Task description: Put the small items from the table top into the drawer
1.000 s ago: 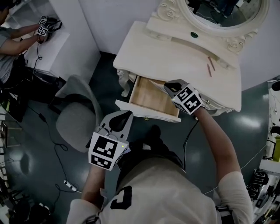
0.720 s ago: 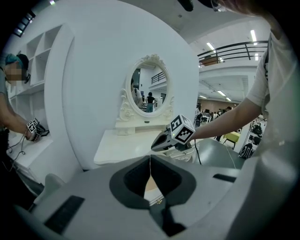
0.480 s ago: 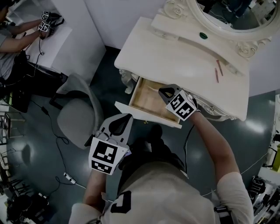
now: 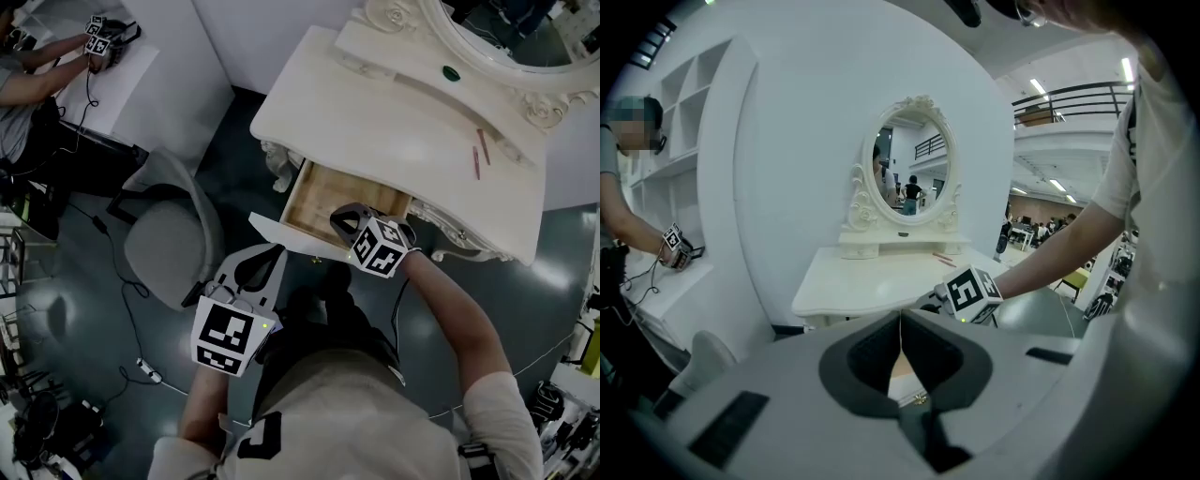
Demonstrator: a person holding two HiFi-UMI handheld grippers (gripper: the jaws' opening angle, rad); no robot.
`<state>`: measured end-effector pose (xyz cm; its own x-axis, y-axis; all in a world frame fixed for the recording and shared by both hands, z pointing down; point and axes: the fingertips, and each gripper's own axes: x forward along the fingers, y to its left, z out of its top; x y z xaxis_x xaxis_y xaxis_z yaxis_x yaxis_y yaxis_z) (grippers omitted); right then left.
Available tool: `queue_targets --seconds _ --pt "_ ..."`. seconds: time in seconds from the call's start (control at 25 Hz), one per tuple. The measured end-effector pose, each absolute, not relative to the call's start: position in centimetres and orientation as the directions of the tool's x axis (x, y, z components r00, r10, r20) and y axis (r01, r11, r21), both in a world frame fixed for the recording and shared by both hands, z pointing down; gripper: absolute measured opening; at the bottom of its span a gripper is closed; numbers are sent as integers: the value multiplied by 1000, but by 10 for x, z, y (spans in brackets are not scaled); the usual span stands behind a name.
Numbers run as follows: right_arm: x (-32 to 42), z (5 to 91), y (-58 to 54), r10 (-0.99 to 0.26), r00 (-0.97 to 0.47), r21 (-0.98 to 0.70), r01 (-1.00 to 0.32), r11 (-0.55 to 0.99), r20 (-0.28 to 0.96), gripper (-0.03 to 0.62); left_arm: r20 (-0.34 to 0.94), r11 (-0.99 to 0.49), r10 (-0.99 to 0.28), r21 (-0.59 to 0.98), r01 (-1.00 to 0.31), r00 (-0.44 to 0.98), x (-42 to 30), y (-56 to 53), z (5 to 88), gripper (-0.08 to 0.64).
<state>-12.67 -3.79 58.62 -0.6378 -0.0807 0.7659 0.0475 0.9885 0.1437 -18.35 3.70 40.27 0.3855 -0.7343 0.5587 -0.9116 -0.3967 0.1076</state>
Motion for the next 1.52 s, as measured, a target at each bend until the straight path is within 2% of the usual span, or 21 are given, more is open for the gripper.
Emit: queue_targets --seconds 0.16,0.36,1.0,1.52 --pt "-121 603 -25 -11 -601 94 107 990 799 26 566 -395 -728 114 -911 387 -185 37 407 57" --pt "-105 631 -29 -20 -507 109 147 983 862 26 571 -395 -722 121 -911 389 -188 36 411 57" --pt "-101 652 -39 -37 -496 116 128 985 868 28 596 -363 -706 158 -918 382 -191 23 441 57" --pt "-84 669 -59 -85 -484 113 29 993 871 28 634 -340 -678 178 -923 372 -177 18 469 57"
